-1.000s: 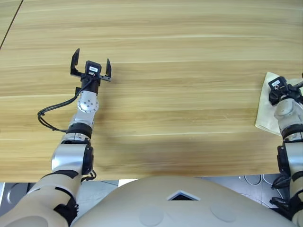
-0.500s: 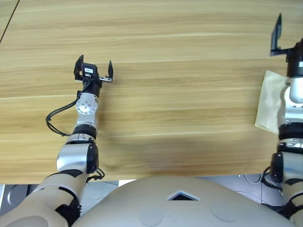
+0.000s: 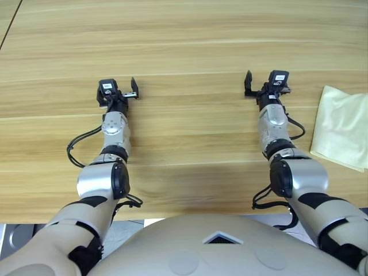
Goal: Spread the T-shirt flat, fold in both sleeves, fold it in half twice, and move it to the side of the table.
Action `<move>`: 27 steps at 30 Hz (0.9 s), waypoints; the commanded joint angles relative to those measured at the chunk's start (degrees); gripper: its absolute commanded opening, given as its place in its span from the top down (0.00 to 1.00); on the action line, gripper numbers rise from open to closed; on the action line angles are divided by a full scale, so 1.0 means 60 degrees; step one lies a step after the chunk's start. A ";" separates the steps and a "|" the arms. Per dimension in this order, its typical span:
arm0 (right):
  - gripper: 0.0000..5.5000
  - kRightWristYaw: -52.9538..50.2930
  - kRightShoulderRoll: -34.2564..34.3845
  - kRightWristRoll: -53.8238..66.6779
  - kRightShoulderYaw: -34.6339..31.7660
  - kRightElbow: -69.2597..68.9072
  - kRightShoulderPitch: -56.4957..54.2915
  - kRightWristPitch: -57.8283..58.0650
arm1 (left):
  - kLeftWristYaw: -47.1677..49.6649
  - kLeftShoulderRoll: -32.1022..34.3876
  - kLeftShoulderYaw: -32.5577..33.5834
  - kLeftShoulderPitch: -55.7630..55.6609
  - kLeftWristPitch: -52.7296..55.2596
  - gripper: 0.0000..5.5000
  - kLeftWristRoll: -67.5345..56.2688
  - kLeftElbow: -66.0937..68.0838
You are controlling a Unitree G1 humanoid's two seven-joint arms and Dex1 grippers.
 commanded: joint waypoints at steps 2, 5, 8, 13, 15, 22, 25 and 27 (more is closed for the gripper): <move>0.02 -0.1798 0.0000 -0.1276 0.0447 0.0171 -0.0156 0.0492 | 0.1160 0.0094 -0.0442 -0.0067 0.0225 0.02 0.0776 0.0177; 0.02 -0.1785 0.0213 -0.1086 0.0021 0.0228 -0.0288 0.0793 | 0.1080 -0.0090 -0.0466 -0.0180 0.0379 0.02 0.0811 0.0254; 0.02 -0.2239 0.0295 -0.1510 0.0149 0.0238 -0.0354 0.0918 | 0.0830 -0.0111 -0.0268 -0.0202 0.0525 0.02 0.0598 0.0288; 0.02 -0.2682 0.0467 -0.2050 0.0407 0.0261 -0.0462 0.1005 | 0.0665 0.0007 -0.0025 -0.0151 0.0647 0.02 0.0399 0.0300; 0.02 -0.2531 0.0528 -0.1993 0.0257 0.0282 -0.0510 0.1099 | 0.0633 0.0026 0.0074 -0.0129 0.0677 0.02 0.0337 0.0303; 0.02 -0.2428 0.0528 -0.2041 0.0091 0.0308 -0.0536 0.1177 | 0.0517 0.0007 0.0247 -0.0140 0.0784 0.02 0.0253 0.0306; 0.02 -0.2438 0.0512 -0.2056 0.0072 0.0307 -0.0524 0.1177 | 0.0325 -0.0031 0.0427 -0.0161 0.0894 0.02 0.0090 0.0317; 0.02 -0.2438 0.0505 -0.2055 0.0062 0.0304 -0.0518 0.1183 | 0.0131 -0.0049 0.0588 -0.0183 0.0999 0.02 -0.0084 0.0327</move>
